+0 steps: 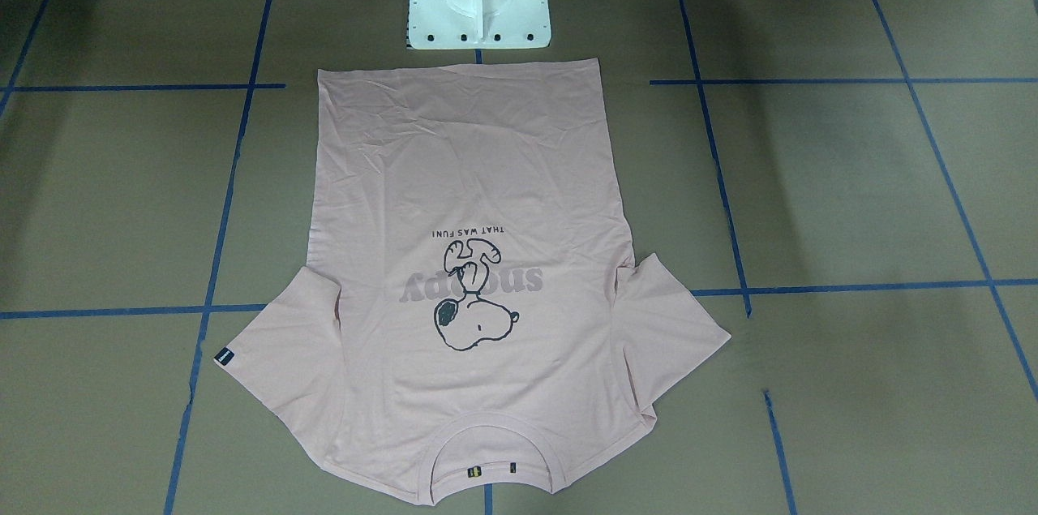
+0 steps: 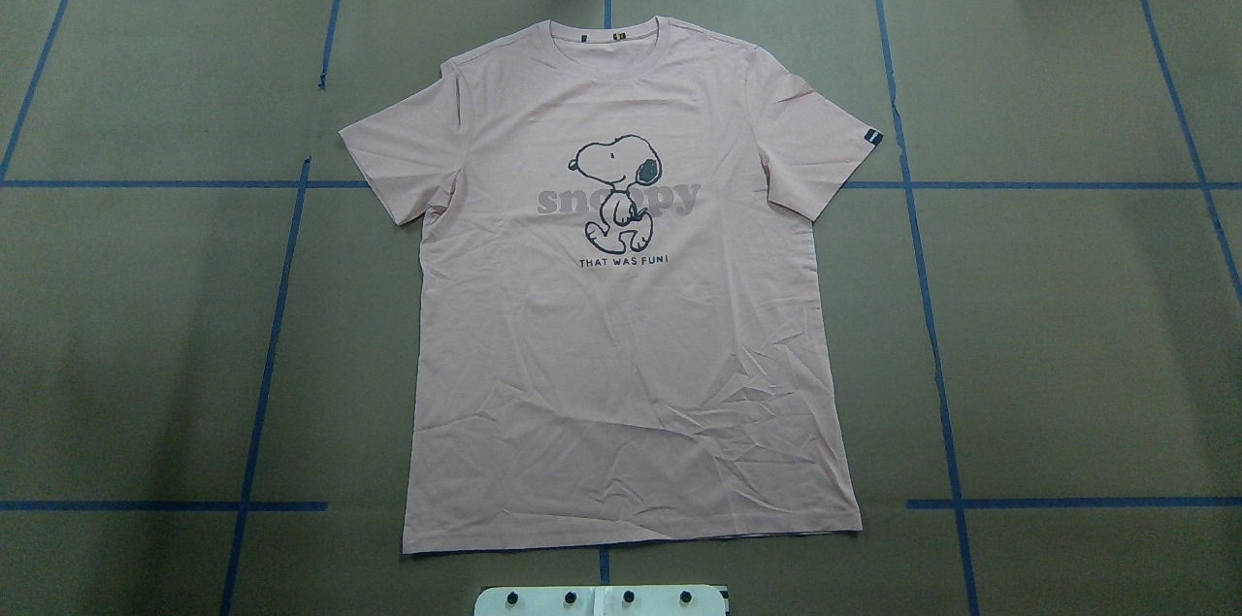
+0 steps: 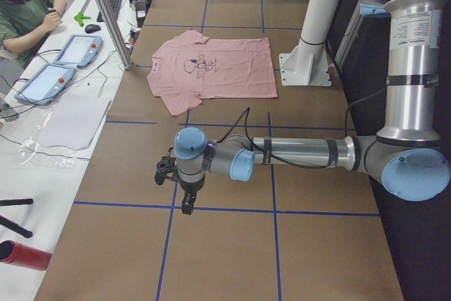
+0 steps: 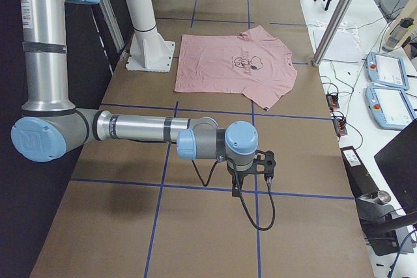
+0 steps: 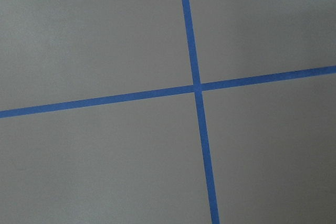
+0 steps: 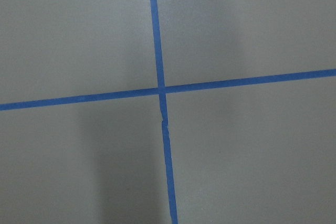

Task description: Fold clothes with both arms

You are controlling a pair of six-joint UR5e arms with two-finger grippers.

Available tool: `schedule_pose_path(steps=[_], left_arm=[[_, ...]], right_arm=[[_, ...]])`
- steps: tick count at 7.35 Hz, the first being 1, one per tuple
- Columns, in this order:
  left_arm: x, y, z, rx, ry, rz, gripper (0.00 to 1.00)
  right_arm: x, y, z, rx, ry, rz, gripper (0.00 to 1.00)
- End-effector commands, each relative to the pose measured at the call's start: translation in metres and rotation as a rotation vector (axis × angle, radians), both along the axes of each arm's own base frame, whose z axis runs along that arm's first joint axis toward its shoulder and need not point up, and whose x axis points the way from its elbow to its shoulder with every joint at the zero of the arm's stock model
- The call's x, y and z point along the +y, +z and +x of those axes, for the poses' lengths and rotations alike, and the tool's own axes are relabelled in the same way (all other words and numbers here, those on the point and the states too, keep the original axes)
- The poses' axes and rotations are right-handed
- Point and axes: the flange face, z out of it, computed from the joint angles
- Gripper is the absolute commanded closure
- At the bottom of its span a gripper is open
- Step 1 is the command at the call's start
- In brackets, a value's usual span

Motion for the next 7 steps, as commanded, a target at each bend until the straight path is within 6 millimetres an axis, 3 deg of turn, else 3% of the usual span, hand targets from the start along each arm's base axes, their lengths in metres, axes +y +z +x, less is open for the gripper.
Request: schedule_pose_path(steps=[1,2,3,4,5,6,7], left_arm=[[0.000,-0.001,0.000,0.000,0.005,0.013,0.00],[-0.010,-0.016,0.002,0.003,0.005,0.043,0.00],[-0.037,-0.051,0.004,0.009,0.002,0.104,0.00],[-0.061,-0.083,0.008,0.017,0.004,0.170,0.00],[-0.082,-0.108,0.043,0.025,0.063,0.225,0.00],[-0.090,-0.133,0.093,0.053,0.138,0.315,0.00],[-0.096,-0.147,0.101,0.095,0.049,0.314,0.00]], right_arm=[[-0.002,-0.009,-0.001,-0.002,0.004,0.003,0.00],[-0.017,-0.024,-0.007,-0.003,-0.005,0.029,0.00],[-0.050,-0.049,-0.049,0.009,-0.087,0.088,0.00],[-0.072,-0.060,-0.065,0.005,-0.096,0.091,0.00],[-0.108,-0.090,-0.108,-0.002,-0.113,0.123,0.00],[-0.152,-0.120,-0.138,-0.006,-0.067,0.143,0.00],[-0.194,-0.136,-0.187,-0.027,-0.044,0.094,0.00]])
